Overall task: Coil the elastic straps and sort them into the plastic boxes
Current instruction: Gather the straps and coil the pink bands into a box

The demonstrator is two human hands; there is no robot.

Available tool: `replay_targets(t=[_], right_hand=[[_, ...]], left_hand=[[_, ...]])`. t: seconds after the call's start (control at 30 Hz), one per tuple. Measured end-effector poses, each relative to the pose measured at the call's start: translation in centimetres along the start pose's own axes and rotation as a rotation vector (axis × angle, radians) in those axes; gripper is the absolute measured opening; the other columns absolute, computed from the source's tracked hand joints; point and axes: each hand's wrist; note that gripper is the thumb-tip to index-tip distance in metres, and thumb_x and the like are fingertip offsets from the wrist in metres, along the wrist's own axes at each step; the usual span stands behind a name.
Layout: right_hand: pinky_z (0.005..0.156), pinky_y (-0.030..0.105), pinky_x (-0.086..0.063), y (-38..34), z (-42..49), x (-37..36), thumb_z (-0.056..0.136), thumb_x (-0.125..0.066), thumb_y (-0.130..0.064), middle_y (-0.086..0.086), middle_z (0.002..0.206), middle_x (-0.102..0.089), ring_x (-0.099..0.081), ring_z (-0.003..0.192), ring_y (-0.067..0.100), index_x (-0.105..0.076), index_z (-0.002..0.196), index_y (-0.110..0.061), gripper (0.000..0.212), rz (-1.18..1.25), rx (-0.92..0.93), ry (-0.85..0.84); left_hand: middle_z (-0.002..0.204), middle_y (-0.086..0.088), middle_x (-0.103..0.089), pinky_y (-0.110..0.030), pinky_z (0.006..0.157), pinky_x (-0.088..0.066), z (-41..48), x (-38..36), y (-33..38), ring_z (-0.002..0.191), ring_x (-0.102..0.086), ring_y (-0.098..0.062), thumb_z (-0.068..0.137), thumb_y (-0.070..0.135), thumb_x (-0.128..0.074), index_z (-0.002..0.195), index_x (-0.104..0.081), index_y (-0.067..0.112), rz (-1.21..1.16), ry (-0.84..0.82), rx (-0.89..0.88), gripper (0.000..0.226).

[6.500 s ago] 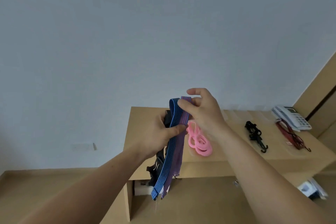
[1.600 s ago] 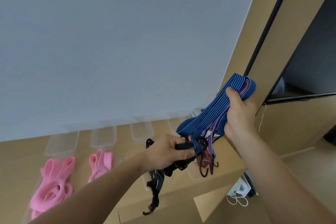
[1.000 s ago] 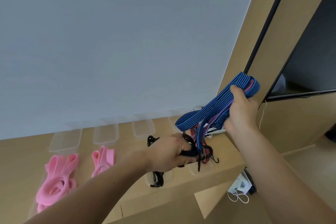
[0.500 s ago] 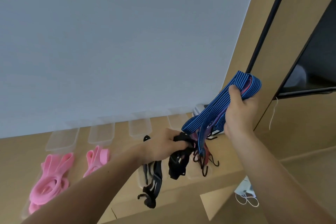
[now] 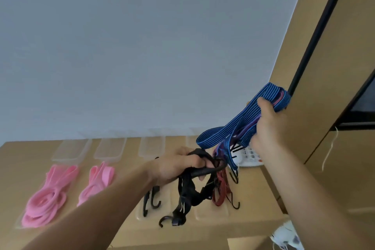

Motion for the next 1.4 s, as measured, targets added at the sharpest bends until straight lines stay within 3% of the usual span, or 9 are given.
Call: replay_targets(t=[0.3, 0.43, 0.57, 0.77, 0.9, 1.03, 1.17, 1.3, 1.4], right_hand=[[0.064, 0.041, -0.045, 0.5, 0.6, -0.8, 0.081, -0.063, -0.022, 0.013, 0.08, -0.054, -0.052, 0.072, 0.025, -0.052, 0.089, -0.013, 0.016, -0.065, 0.078, -0.165], [0.065, 0.043, -0.046, -0.8, 2.2, -0.2, 0.079, -0.065, -0.028, 0.014, 0.085, -0.057, -0.055, 0.073, 0.027, -0.056, 0.096, -0.004, 0.031, -0.329, -0.012, -0.331], [0.064, 0.044, -0.051, 0.7, 2.9, 0.4, 0.09, -0.063, -0.019, 0.018, 0.084, -0.061, -0.061, 0.071, 0.03, -0.062, 0.093, -0.002, 0.017, -0.587, -0.141, -0.497], [0.071, 0.047, -0.054, 7.6, 3.8, 1.3, 0.093, -0.062, -0.017, 0.025, 0.097, -0.067, -0.065, 0.077, 0.034, -0.061, 0.105, 0.002, 0.022, -0.823, -0.377, -0.521], [0.071, 0.04, -0.047, 12.1, 5.5, 2.7, 0.092, -0.062, -0.012, 0.032, 0.109, -0.065, -0.063, 0.083, 0.035, -0.06, 0.11, 0.009, 0.028, -0.946, -0.558, -0.53], [0.063, 0.032, -0.046, 15.8, 7.9, 4.1, 0.09, -0.061, -0.006, 0.022, 0.089, -0.065, -0.061, 0.073, 0.03, -0.06, 0.103, 0.006, 0.018, -1.021, -0.681, -0.53], [0.072, 0.035, -0.045, 19.5, 10.1, 5.3, 0.09, -0.06, -0.004, 0.024, 0.098, -0.063, -0.063, 0.088, 0.034, -0.057, 0.108, 0.006, 0.021, -1.057, -0.774, -0.526], [0.061, 0.031, -0.046, 23.0, 10.8, 6.9, 0.089, -0.068, -0.011, 0.014, 0.081, -0.064, -0.059, 0.07, 0.027, -0.064, 0.103, 0.007, 0.023, -0.999, -0.654, -0.447], [0.07, 0.04, -0.055, 24.3, 10.4, 7.1, 0.085, -0.074, -0.021, 0.011, 0.085, -0.066, -0.064, 0.077, 0.029, -0.062, 0.098, -0.003, 0.025, -1.054, -0.492, -0.458]], left_hand=[[0.07, 0.0, -0.059, -0.019, 0.065, -0.043, -1.1, -0.3, 1.2, 0.065, -0.053, -0.011, 0.081, 0.022, -0.054, 0.077, -0.07, 0.016, -0.126, 0.0, -0.105, 0.017], [0.07, -0.005, -0.058, -0.022, 0.055, -0.044, -2.1, 1.1, 1.5, 0.059, -0.052, -0.013, 0.084, 0.02, -0.05, 0.08, -0.07, 0.012, -0.246, 0.184, -0.148, 0.021], [0.078, -0.008, -0.067, -0.027, 0.058, -0.045, -1.4, 1.8, 2.2, 0.063, -0.058, -0.016, 0.086, 0.026, -0.056, 0.097, -0.073, 0.013, -0.199, 0.508, -0.193, 0.024], [0.062, -0.005, -0.06, -0.026, 0.046, -0.041, 1.4, 1.8, 0.5, 0.045, -0.048, -0.017, 0.093, 0.031, -0.06, 0.093, -0.065, 0.009, -0.016, 0.635, 0.002, 0.023], [0.075, -0.015, -0.052, -0.037, 0.059, -0.041, 3.9, 1.5, -2.2, 0.063, -0.047, -0.029, 0.095, 0.026, -0.06, 0.086, -0.058, 0.009, -0.106, 0.679, 0.076, 0.019], [0.077, -0.015, -0.053, -0.027, 0.049, -0.039, 5.8, 1.7, -4.1, 0.068, -0.047, -0.03, 0.096, 0.023, -0.056, 0.103, -0.061, -0.002, -0.15, 0.7, 0.128, 0.026], [0.081, -0.016, -0.057, -0.028, 0.051, -0.041, 7.5, 1.8, -5.5, 0.07, -0.051, -0.029, 0.097, 0.024, -0.056, 0.109, -0.06, -0.005, -0.151, 0.756, 0.192, 0.032], [0.082, -0.014, -0.061, -0.029, 0.053, -0.045, 9.0, 2.0, -6.7, 0.069, -0.056, -0.028, 0.098, 0.028, -0.057, 0.109, -0.062, -0.001, -0.167, 0.773, 0.23, 0.031], [0.081, -0.011, -0.064, -0.027, 0.052, -0.047, 9.9, 2.1, -7.2, 0.065, -0.06, -0.023, 0.097, 0.03, -0.058, 0.107, -0.064, 0.005, -0.155, 0.781, 0.26, 0.028]])
Point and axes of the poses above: each hand's wrist, its own z-axis towards the middle knuckle, its own x-axis out of the back of the hand, y = z × x
